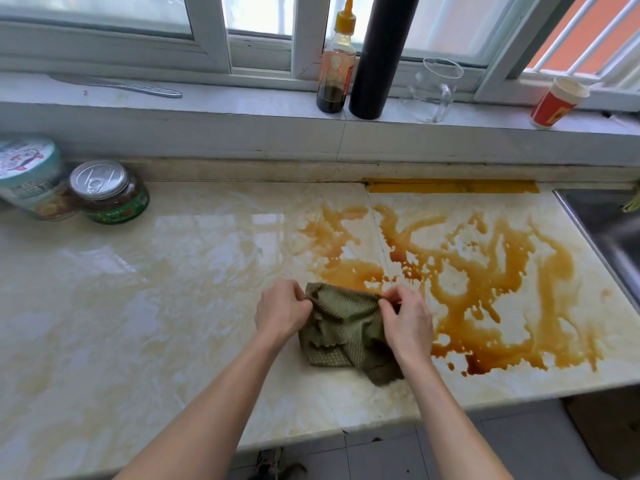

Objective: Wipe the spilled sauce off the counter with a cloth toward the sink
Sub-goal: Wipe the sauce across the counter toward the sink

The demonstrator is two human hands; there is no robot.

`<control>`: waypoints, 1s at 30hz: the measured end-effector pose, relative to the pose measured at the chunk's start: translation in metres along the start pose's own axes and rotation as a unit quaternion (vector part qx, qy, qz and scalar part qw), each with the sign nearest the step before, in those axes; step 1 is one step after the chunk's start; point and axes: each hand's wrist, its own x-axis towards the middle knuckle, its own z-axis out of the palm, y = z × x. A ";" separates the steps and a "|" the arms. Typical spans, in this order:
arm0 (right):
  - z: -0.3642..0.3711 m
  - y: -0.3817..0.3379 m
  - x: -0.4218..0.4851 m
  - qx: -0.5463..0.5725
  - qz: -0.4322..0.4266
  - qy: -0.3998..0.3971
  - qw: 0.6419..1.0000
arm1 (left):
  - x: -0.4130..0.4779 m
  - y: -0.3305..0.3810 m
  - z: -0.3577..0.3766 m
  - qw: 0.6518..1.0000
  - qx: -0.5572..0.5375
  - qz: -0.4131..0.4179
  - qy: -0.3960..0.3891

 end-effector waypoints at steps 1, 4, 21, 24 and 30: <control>-0.011 -0.004 0.005 0.028 -0.010 0.020 0.999 | 0.001 0.004 -0.007 0.999 -0.033 0.009 0.008; -0.051 -0.014 0.020 0.161 -0.013 0.033 0.986 | 0.003 0.020 -0.039 0.985 -0.161 0.054 0.013; -0.029 0.011 -0.014 0.003 -0.122 0.059 0.991 | -0.035 -0.038 -0.010 0.985 0.052 0.164 0.018; -0.024 -0.014 -0.013 0.032 -0.163 0.103 0.981 | -0.033 -0.043 -0.013 0.994 0.074 0.054 0.066; -0.021 -0.015 -0.013 0.125 -0.075 0.086 0.986 | -0.027 -0.045 -0.007 0.997 0.076 0.001 0.029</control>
